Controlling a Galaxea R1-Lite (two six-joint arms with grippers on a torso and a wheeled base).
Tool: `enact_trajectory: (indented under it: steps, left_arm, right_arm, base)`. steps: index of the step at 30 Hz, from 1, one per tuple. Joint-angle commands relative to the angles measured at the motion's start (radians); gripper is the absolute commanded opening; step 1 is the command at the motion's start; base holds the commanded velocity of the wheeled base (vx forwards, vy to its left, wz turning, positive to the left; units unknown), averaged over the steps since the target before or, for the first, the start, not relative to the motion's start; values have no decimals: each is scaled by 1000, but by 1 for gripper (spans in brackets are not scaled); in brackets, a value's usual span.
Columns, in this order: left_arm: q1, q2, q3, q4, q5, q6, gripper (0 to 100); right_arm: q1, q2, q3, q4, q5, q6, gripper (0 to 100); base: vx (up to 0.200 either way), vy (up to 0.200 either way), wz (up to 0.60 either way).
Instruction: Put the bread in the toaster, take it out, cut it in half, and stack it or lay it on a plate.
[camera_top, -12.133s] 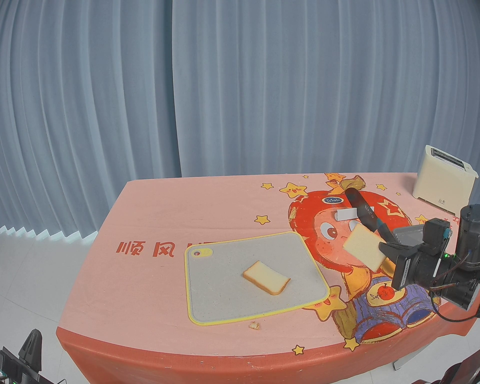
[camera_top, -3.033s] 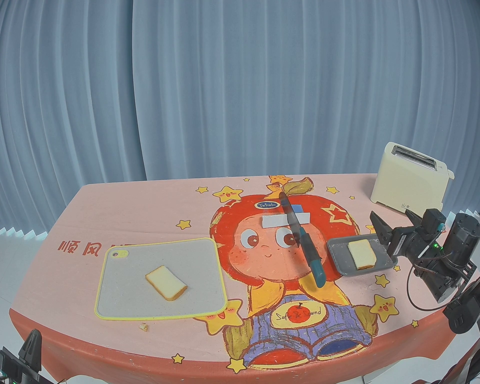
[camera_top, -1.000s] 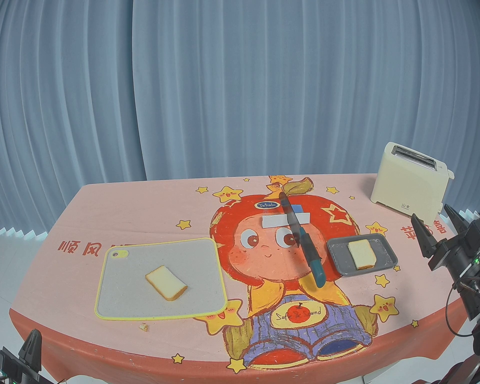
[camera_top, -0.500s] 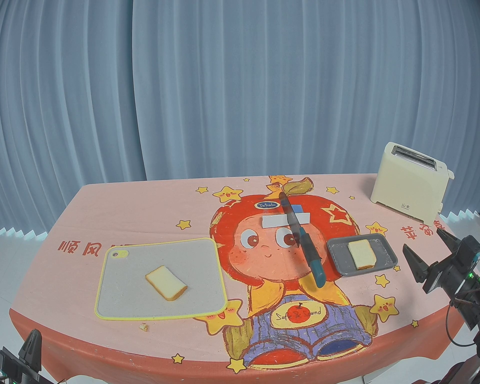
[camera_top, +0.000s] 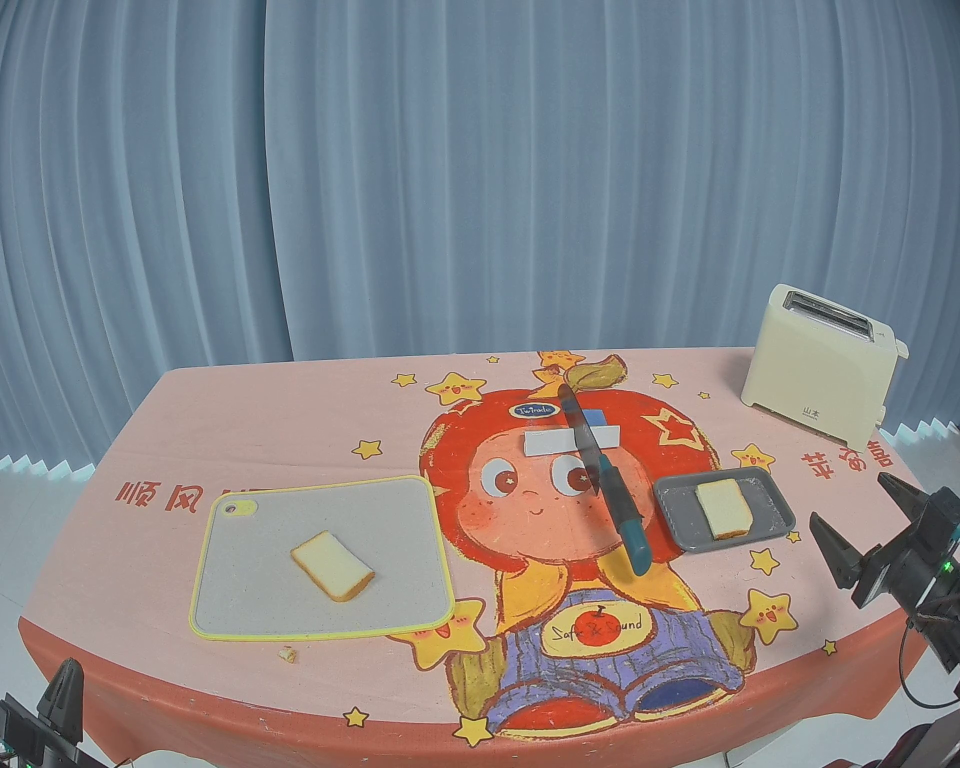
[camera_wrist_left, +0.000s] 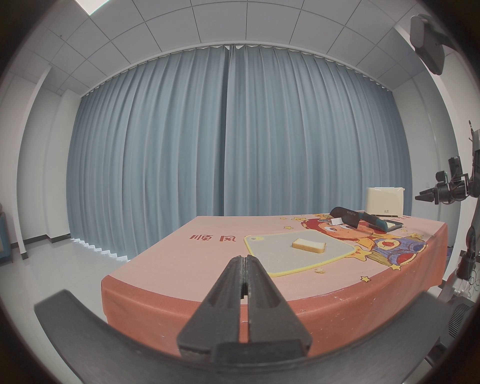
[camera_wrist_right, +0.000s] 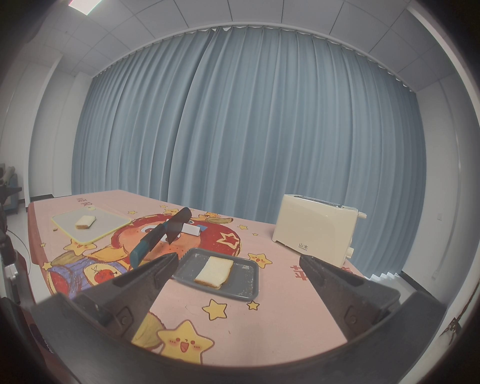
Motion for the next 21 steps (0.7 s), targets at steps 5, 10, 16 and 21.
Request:
enact_trajectory:
  steps: [5,10,16,21]
  left_arm:
    - [2,1,18,0,1,0,0]
    - [0,1,18,0,1,0,0]
    - [0,1,18,0,1,0,0]
    - [0,1,18,0,1,0,0]
  right_arm:
    - [0,-85,16,39,-2,-17,100]
    - [-12,-141,18,82,-5,-16,100]
    - [-55,-275,18,181,-11,-8,100]
    - [-147,-431,18,231,-11,-2,100]
  base:
    - [0,0,0]
    - [0,0,0]
    - [0,0,0]
    - [0,0,0]
